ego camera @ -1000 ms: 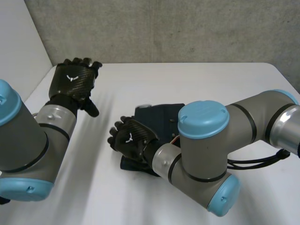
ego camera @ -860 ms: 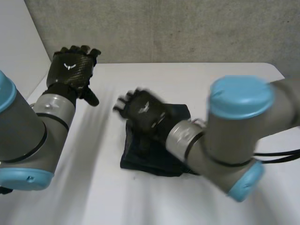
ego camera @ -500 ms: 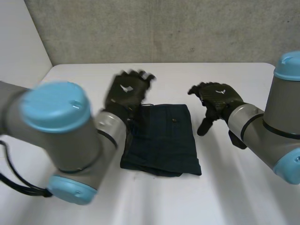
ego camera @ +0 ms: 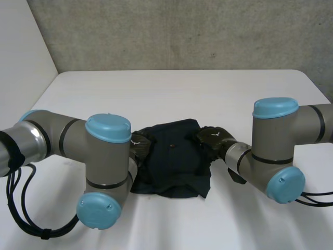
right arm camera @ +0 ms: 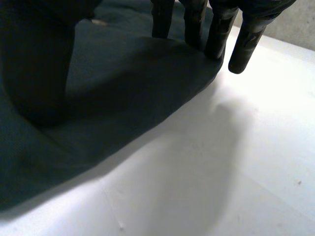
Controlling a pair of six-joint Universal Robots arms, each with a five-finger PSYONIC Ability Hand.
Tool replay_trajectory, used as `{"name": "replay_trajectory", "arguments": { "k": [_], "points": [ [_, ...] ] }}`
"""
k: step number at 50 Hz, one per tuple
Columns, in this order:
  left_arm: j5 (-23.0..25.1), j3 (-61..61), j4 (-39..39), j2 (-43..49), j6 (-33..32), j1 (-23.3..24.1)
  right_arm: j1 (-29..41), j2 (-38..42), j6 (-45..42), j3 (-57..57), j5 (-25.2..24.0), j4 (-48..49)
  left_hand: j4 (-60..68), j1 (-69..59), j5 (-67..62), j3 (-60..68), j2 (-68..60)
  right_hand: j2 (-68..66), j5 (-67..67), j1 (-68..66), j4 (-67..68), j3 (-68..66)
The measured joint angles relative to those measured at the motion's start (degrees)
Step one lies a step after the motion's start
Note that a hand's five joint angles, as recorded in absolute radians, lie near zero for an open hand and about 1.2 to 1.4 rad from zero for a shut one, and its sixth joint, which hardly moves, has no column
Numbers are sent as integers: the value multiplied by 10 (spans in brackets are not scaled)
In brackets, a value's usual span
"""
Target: Fold the shorts.
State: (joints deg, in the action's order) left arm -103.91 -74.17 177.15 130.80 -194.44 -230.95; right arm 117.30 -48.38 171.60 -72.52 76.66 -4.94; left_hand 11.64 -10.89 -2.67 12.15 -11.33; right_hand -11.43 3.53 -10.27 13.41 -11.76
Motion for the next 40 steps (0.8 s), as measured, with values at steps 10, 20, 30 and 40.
{"name": "replay_trajectory", "arguments": {
  "k": [10,20,30,40],
  "points": [
    [5,-18,2,-54,2,10,-1,-46,-30,2,22,6,0,6,0,0,10,0,-4,18,0,11],
    [53,-19,-4,-253,16,-31,-12,-220,-7,-6,85,32,0,6,1,0,10,0,-4,18,0,11],
    [108,32,-132,-370,82,-162,-51,-313,-15,12,161,-43,0,7,2,0,10,0,-4,18,0,11],
    [141,39,-201,-382,127,-177,-60,-333,-18,7,153,-76,0,6,2,0,10,0,-4,18,0,11]
  ]
}}
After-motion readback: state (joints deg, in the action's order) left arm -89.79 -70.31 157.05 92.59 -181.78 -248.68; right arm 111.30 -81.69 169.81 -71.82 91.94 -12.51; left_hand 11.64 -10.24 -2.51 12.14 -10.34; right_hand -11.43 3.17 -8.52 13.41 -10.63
